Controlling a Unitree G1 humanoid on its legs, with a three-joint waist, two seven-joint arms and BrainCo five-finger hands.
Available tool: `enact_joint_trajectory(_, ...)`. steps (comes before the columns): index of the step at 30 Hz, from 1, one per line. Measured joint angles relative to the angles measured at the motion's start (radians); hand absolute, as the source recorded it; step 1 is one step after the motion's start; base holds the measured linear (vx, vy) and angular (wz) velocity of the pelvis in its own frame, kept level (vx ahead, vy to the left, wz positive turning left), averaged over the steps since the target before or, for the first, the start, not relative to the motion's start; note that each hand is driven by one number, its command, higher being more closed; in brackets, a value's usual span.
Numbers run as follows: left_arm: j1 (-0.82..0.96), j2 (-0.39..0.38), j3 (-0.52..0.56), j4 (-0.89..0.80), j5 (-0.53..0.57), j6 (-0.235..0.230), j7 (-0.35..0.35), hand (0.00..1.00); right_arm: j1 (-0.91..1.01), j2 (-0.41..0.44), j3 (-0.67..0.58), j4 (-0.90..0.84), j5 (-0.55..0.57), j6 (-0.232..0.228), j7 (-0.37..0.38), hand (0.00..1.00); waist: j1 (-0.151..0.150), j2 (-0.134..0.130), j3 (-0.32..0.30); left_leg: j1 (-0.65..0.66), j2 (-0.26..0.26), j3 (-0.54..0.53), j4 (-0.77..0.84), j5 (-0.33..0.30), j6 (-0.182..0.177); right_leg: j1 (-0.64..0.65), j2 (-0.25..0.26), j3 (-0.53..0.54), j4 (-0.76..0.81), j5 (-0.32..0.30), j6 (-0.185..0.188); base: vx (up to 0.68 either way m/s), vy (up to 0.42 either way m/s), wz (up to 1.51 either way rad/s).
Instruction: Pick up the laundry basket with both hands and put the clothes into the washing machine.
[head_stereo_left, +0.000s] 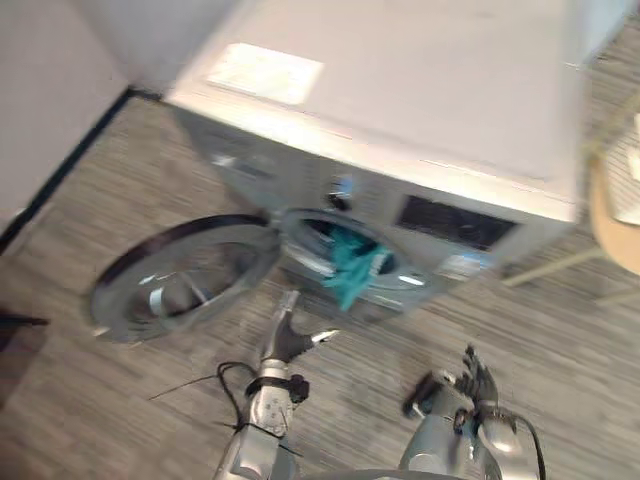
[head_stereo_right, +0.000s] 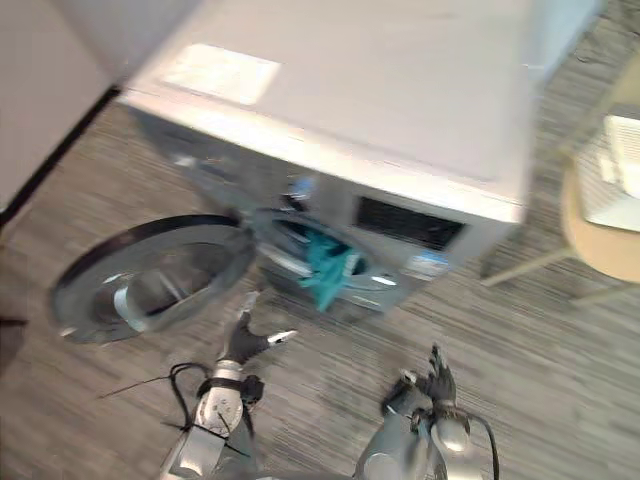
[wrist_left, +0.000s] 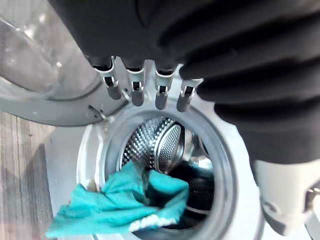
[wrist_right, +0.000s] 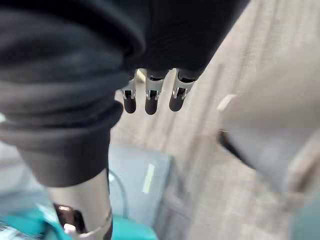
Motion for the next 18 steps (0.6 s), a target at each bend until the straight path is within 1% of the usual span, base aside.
enact_joint_trajectory(1,0.002,0.008,0.006,0.017,-0.005,0.002,-0.004,0.0,-0.003,0.015,-0.006,0.022,-0.028,0.0,-0.002,0.0,0.002,0.009,0.003,-0.003,-0.043,-0.024,0.032,-0.017,0.034,0.028,0.003,0.057,-0.036,0.092,-0.09,-0.02,0.574,0.82)
enact_joint_trajectory(2,0.008,0.036,0.017,0.018,-0.021,0.004,-0.014,0.0,-0.016,0.016,-0.001,0.054,-0.036,0.006,0.011,0.0,0.003,0.026,0.011,0.007,-0.051,-0.047,0.048,-0.022,0.064,0.052,0.034,0.138,0.003,0.065,-0.084,0.01,0.565,0.78)
enact_joint_trajectory(3,0.009,0.045,0.023,0.017,-0.03,0.004,-0.016,0.0,-0.027,0.017,0.001,0.073,-0.037,0.008,0.017,0.0,0.009,0.025,0.01,0.015,-0.052,-0.05,0.047,-0.019,0.074,0.056,0.061,0.16,0.048,0.009,-0.042,0.02,0.451,0.58)
enact_joint_trajectory(4,0.015,0.052,0.034,0.016,-0.044,0.005,-0.019,0.0,-0.057,0.02,0.003,0.105,-0.042,0.015,0.019,0.0,0.024,0.025,0.011,0.033,-0.054,-0.05,0.026,-0.008,0.093,0.049,0.118,0.147,0.154,-0.101,0.019,-0.01,0.254,0.19)
enact_joint_trajectory(5,0.021,0.05,0.032,0.013,-0.056,0.008,-0.021,0.0,-0.089,0.03,0.007,0.132,-0.061,0.02,0.018,0.0,0.037,0.022,0.013,0.056,-0.059,-0.033,-0.012,0.009,0.117,0.033,0.163,0.086,0.238,-0.183,0.033,-0.03,0.204,0.0)
enact_joint_trajectory(6,0.027,0.048,0.033,0.007,-0.066,0.008,-0.022,0.0,-0.111,0.035,0.017,0.14,-0.072,0.026,0.017,0.0,0.04,0.02,0.016,0.066,-0.061,-0.017,-0.03,0.016,0.123,0.023,0.183,0.042,0.271,-0.212,0.027,-0.05,0.1,-0.33)
enact_joint_trajectory(7,0.039,0.044,0.031,-0.024,-0.074,0.01,-0.031,0.0,-0.158,0.045,0.034,0.151,-0.085,0.038,0.018,0.0,0.045,0.019,0.025,0.076,-0.07,0.017,-0.056,0.025,0.131,0.009,0.217,-0.081,0.279,-0.241,-0.005,-0.06,0.029,-0.58)
enact_joint_trajectory(8,0.04,0.041,0.023,-0.063,-0.08,0.011,-0.043,0.0,-0.197,0.042,0.061,0.156,-0.103,0.048,0.018,0.0,0.06,0.003,0.034,0.063,-0.082,0.05,-0.054,0.024,0.134,-0.002,0.26,-0.15,0.237,-0.252,-0.023,-0.06,0.003,-0.49)
enact_joint_trajectory(9,0.036,0.033,0.022,-0.079,-0.081,0.011,-0.046,0.0,-0.209,0.037,0.07,0.151,-0.11,0.052,0.019,0.0,0.058,0.009,0.047,0.055,-0.094,0.051,-0.047,0.018,0.135,0.007,0.268,-0.156,0.202,-0.281,-0.068,-0.06,-0.036,-0.06)
enact_joint_trajectory(10,0.023,0.005,0.025,-0.122,-0.082,0.011,-0.057,0.0,-0.231,0.022,0.073,0.143,-0.117,0.058,0.016,0.0,0.049,0.034,0.089,0.026,-0.11,0.045,-0.018,-0.003,0.143,0.022,0.277,-0.128,0.158,-0.346,-0.09,-0.08,-0.079,0.26)
enact_joint_trajectory(11,0.011,-0.026,0.024,-0.146,-0.082,0.011,-0.063,0.0,-0.246,0.008,0.076,0.143,-0.123,0.066,0.016,0.0,0.051,0.062,0.128,0.014,-0.104,0.046,0.014,-0.011,0.145,0.021,0.276,-0.124,0.17,-0.358,-0.088,-0.09,-0.081,0.2)
enact_joint_trajectory(12,0.01,-0.052,0.026,-0.161,-0.094,0.01,-0.063,0.0,-0.258,-0.007,0.086,0.146,-0.127,0.084,0.013,0.0,0.053,0.073,0.156,0.001,-0.097,0.047,0.044,-0.009,0.141,0.016,0.275,-0.127,0.183,-0.373,-0.092,-0.07,-0.07,0.03)
enact_joint_trajectory(13,0.011,-0.064,0.034,-0.174,-0.112,0.009,-0.064,0.0,-0.29,-0.009,0.113,0.146,-0.136,0.096,0.01,0.0,0.049,0.089,0.174,-0.027,-0.076,0.059,0.116,0.004,0.148,0.01,0.278,-0.128,0.196,-0.393,-0.088,-0.04,-0.041,-0.04)
enact_joint_trajectory(14,0.012,-0.065,0.042,-0.174,-0.114,0.008,-0.065,0.0,-0.31,-0.01,0.121,0.156,-0.139,0.1,0.005,0.0,0.049,0.085,0.181,-0.058,-0.055,0.068,0.168,0.021,0.164,0.003,0.288,-0.126,0.197,-0.399,-0.088,-0.04,-0.063,-0.16)
enact_joint_trajectory(15,0.012,-0.065,0.068,-0.173,-0.133,0.008,-0.064,0.0,-0.36,-0.006,0.14,0.183,-0.145,0.111,-0.008,0.0,0.061,0.069,0.192,-0.129,-0.009,0.092,0.262,0.061,0.179,-0.015,0.307,-0.116,0.194,-0.404,-0.093,-0.07,-0.065,-0.3)
enact_joint_trajectory(16,0.011,-0.065,0.083,-0.173,-0.156,0.009,-0.06,0.0,-0.409,0.006,0.15,0.198,-0.145,0.12,-0.021,0.0,0.067,0.053,0.202,-0.182,0.025,0.095,0.296,0.062,0.182,-0.035,0.314,-0.114,0.187,-0.4,-0.085,-0.06,-0.05,-0.29)
enact_joint_trajectory(17,0.009,-0.065,0.088,-0.173,-0.163,0.01,-0.059,0.0,-0.435,0.004,0.149,0.205,-0.144,0.121,-0.029,0.0,0.067,0.044,0.208,-0.197,0.037,0.096,0.279,0.059,0.188,-0.046,0.314,-0.114,0.18,-0.395,-0.077,-0.03,-0.008,-0.14)
enact_joint_trajectory(18,0.008,-0.066,0.093,-0.174,-0.178,0.01,-0.06,0.0,-0.479,-0.009,0.146,0.22,-0.142,0.124,-0.045,0.0,0.067,0.037,0.213,-0.215,0.061,0.102,0.188,0.061,0.187,-0.074,0.315,-0.112,0.154,-0.371,-0.07,0.0,0.04,-0.08)
